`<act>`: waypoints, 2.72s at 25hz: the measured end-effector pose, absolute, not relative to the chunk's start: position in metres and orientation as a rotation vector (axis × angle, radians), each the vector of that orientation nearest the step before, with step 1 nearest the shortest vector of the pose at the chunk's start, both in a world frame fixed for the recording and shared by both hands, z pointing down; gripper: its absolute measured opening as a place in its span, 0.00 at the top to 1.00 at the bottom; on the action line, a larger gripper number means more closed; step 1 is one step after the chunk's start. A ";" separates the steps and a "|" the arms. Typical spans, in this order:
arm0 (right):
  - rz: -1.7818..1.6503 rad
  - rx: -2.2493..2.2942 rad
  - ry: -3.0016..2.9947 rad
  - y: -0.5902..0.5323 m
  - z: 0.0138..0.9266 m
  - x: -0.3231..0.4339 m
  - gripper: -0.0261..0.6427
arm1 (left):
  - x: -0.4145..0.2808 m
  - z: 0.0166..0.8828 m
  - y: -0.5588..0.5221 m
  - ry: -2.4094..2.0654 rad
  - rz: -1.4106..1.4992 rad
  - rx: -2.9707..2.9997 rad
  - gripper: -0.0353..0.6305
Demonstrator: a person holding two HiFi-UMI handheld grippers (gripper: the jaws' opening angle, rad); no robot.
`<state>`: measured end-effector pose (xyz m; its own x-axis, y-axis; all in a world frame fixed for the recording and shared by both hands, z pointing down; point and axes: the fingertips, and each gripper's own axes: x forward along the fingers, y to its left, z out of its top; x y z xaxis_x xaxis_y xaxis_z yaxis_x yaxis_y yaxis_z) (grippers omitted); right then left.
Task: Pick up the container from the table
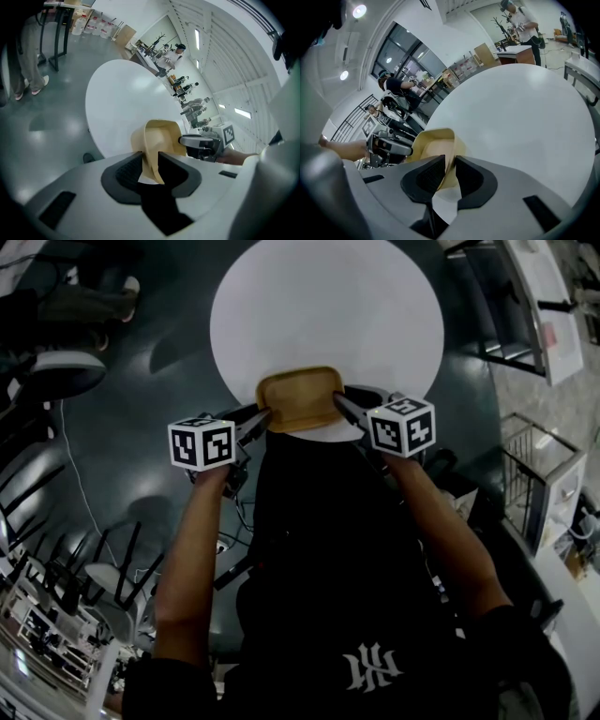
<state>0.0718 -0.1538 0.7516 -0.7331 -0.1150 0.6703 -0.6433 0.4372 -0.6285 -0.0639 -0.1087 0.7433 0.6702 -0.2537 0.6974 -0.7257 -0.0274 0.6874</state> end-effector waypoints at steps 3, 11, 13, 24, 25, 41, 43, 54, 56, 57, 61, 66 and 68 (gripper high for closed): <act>1.270 0.641 -2.137 -0.151 0.754 0.074 0.83 | -0.065 0.745 -0.106 -0.820 0.464 1.596 0.81; 1.232 0.654 -2.151 -0.154 0.748 0.074 0.85 | -0.066 0.744 -0.105 -0.829 0.478 1.602 0.87; 1.213 0.663 -2.165 -0.157 0.744 0.075 0.85 | -0.066 0.741 -0.108 -0.836 0.478 1.610 0.87; 1.105 0.703 -2.282 -0.185 0.694 0.070 0.86 | -0.074 0.702 -0.140 -0.884 0.451 1.712 0.89; 1.089 0.706 -2.296 -0.188 0.687 0.069 0.86 | -0.075 0.697 -0.144 -0.890 0.447 1.724 0.89; 0.803 0.823 -2.576 -0.247 0.549 0.061 0.86 | -0.086 0.557 -0.215 -1.041 0.331 2.005 0.89; 0.767 0.842 -2.611 -0.254 0.531 0.064 0.86 | -0.084 0.538 -0.223 -1.064 0.313 2.044 0.89; 0.516 0.982 -2.799 -0.279 0.428 0.078 0.86 | -0.073 0.438 -0.261 -1.144 0.222 2.258 0.89; 0.458 1.008 -2.828 -0.280 0.409 0.082 0.86 | -0.069 0.418 -0.264 -1.151 0.195 2.302 0.89; 0.430 1.020 -2.841 -0.280 0.399 0.083 0.86 | -0.067 0.408 -0.264 -1.153 0.181 2.324 0.89; 0.328 1.043 -2.902 -0.282 0.364 0.090 0.86 | -0.060 0.372 -0.264 -1.184 0.163 2.420 0.89; 0.205 1.072 -2.968 -0.275 0.325 0.100 0.86 | -0.050 0.327 -0.261 -1.212 0.115 2.535 0.89; 0.157 1.093 -2.988 -0.272 0.309 0.104 0.86 | -0.045 0.309 -0.259 -1.228 0.095 2.583 0.89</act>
<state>0.1041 -0.2715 0.3093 -0.7637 -0.6455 -0.0073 -0.6412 0.7598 -0.1074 -0.0454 -0.2595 0.3092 0.6369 -0.7503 0.1773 -0.7686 -0.6001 0.2218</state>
